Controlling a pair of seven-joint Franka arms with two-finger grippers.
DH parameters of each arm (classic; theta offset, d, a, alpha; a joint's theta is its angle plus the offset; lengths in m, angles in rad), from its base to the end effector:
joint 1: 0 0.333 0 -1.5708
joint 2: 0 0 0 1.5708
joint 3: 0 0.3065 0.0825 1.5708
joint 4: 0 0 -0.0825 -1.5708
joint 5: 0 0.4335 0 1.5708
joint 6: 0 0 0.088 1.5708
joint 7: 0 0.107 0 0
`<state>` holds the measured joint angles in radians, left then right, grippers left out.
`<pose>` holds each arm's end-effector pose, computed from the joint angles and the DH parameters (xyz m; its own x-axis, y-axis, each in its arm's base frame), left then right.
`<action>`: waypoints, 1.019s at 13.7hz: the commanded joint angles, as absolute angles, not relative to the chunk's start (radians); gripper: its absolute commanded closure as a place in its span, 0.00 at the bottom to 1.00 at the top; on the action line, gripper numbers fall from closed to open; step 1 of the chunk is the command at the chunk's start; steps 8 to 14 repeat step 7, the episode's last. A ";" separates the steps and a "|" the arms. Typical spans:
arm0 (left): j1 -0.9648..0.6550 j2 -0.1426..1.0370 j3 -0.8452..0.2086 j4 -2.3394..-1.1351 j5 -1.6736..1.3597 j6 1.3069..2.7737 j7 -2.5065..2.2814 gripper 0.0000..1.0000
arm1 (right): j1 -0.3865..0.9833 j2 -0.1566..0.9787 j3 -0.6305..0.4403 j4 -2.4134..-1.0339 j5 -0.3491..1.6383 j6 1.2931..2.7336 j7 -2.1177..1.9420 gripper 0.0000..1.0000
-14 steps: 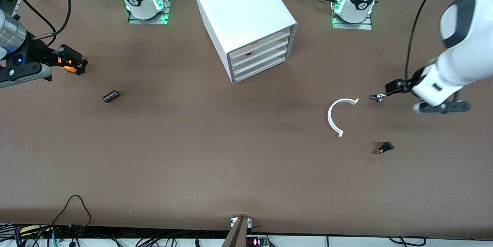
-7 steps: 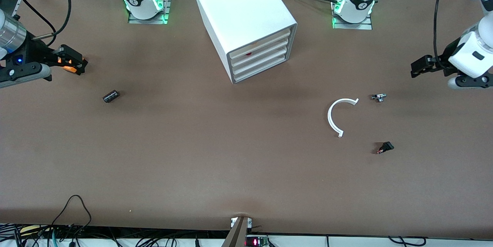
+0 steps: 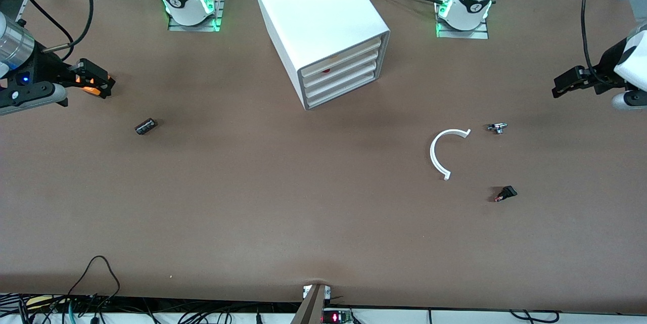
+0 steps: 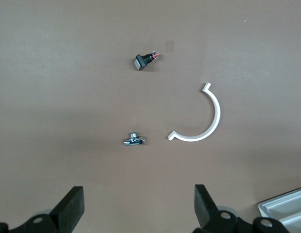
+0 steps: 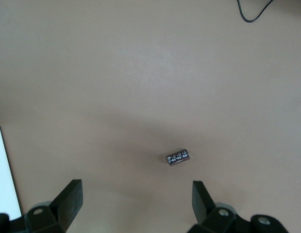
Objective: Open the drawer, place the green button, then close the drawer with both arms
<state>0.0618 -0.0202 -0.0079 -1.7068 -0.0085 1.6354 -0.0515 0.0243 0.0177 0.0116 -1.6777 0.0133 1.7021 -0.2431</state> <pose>0.5980 0.0314 0.5616 0.9931 0.1057 -0.0515 0.1061 -0.9943 0.0056 0.6166 0.0234 0.5596 0.9618 0.2737 0.0097 0.2738 -0.9617 -0.0114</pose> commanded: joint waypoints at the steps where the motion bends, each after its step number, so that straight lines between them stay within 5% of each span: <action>1: 0.031 -0.040 0.012 -1.720 -0.029 1.638 -0.048 0.00 | 0.018 0.028 0.017 -1.654 0.012 1.698 -0.233 0.00; 14: 0.026 -0.038 0.006 -1.718 0.012 1.692 -0.043 0.00 | 0.018 0.029 0.017 -1.654 0.012 1.700 -0.233 0.00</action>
